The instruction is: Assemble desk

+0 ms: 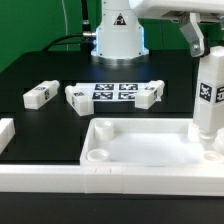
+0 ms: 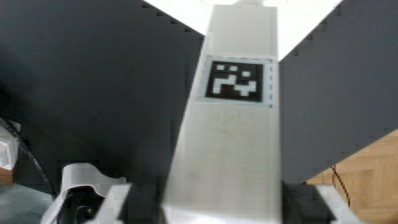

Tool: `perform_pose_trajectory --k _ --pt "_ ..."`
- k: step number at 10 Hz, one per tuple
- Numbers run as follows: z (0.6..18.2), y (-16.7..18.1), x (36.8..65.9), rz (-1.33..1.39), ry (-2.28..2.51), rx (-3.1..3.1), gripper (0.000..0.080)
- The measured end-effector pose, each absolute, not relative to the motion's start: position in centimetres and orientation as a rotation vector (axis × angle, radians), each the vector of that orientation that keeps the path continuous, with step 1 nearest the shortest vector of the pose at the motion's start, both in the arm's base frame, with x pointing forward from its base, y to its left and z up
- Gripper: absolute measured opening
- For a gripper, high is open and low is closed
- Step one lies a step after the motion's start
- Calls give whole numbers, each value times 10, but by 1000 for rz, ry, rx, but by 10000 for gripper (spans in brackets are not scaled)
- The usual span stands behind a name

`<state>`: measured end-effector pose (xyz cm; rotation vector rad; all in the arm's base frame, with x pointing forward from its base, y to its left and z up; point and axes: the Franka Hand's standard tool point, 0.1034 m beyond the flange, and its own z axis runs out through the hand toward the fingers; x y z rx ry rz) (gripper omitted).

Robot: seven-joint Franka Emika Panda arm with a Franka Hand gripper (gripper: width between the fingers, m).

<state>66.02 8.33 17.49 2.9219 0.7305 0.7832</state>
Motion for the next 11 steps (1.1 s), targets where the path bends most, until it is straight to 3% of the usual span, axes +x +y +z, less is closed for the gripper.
perform_pose_trajectory --k 11 --pt "148 93 659 742 759 2935 298"
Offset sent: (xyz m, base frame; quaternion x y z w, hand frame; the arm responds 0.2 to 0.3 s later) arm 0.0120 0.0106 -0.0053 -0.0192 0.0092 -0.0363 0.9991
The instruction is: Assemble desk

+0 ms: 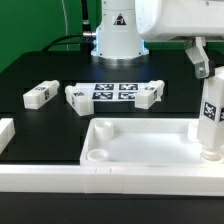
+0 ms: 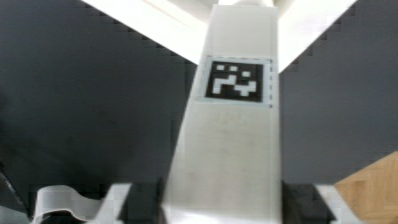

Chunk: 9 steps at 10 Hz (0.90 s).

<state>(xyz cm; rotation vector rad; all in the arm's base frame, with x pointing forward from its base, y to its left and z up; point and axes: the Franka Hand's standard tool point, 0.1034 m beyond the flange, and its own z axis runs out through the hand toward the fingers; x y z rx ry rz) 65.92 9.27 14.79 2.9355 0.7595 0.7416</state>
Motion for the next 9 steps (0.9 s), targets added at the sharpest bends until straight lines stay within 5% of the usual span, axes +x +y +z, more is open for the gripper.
perform_pose_trajectory --k 9 --pt "147 97 664 812 759 2913 298"
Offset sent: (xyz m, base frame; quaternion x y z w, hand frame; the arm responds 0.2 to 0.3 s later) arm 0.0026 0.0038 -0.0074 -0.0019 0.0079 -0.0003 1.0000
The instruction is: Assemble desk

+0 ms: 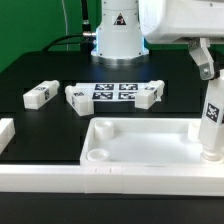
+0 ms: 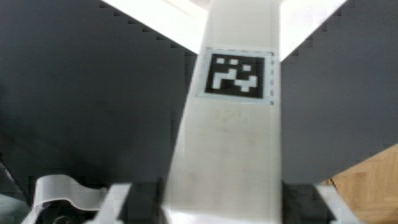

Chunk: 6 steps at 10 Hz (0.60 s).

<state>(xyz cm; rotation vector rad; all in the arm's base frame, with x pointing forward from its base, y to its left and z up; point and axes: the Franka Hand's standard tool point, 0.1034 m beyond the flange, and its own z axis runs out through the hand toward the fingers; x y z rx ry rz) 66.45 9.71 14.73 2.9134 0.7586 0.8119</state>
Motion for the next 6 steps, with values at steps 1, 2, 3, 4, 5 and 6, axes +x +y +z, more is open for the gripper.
perform_pose_trajectory --k 1,2,3,4,5,6 --pt "147 98 665 818 759 2911 298" --pt "147 98 665 826 760 2909 298" --pt "147 99 665 827 760 2908 298" --pt "148 98 666 828 759 2908 298" --pt "149 98 666 829 758 2907 298" --pt "149 95 666 829 753 2907 298"
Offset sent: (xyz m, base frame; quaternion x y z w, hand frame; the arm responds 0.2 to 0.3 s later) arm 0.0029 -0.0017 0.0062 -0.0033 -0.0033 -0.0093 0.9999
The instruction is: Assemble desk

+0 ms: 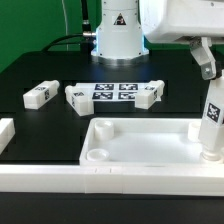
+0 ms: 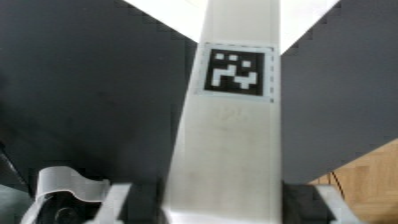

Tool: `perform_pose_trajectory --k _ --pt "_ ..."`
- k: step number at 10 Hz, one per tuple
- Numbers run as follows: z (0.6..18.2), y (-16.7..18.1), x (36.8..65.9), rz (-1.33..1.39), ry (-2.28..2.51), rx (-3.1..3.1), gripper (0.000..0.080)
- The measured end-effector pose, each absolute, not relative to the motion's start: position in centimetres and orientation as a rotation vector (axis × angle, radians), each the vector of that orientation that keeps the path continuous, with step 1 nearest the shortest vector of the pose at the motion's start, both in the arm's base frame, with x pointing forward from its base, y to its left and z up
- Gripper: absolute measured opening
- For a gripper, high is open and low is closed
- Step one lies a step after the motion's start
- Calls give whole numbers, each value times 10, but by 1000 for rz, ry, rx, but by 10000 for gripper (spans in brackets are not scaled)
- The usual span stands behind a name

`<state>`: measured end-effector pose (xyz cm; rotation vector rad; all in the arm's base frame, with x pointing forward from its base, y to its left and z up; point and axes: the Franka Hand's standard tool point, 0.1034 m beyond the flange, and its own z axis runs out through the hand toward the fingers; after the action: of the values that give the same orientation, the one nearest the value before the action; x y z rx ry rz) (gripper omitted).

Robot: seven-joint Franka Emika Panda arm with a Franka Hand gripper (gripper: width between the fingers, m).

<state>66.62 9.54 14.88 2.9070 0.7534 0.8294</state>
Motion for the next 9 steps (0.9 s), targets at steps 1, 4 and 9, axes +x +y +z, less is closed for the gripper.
perform_pose_trajectory --k 1,4,9 --pt "149 93 667 830 748 2907 298" --pt "150 91 667 831 746 2906 298" --pt "149 97 666 830 756 2908 298"
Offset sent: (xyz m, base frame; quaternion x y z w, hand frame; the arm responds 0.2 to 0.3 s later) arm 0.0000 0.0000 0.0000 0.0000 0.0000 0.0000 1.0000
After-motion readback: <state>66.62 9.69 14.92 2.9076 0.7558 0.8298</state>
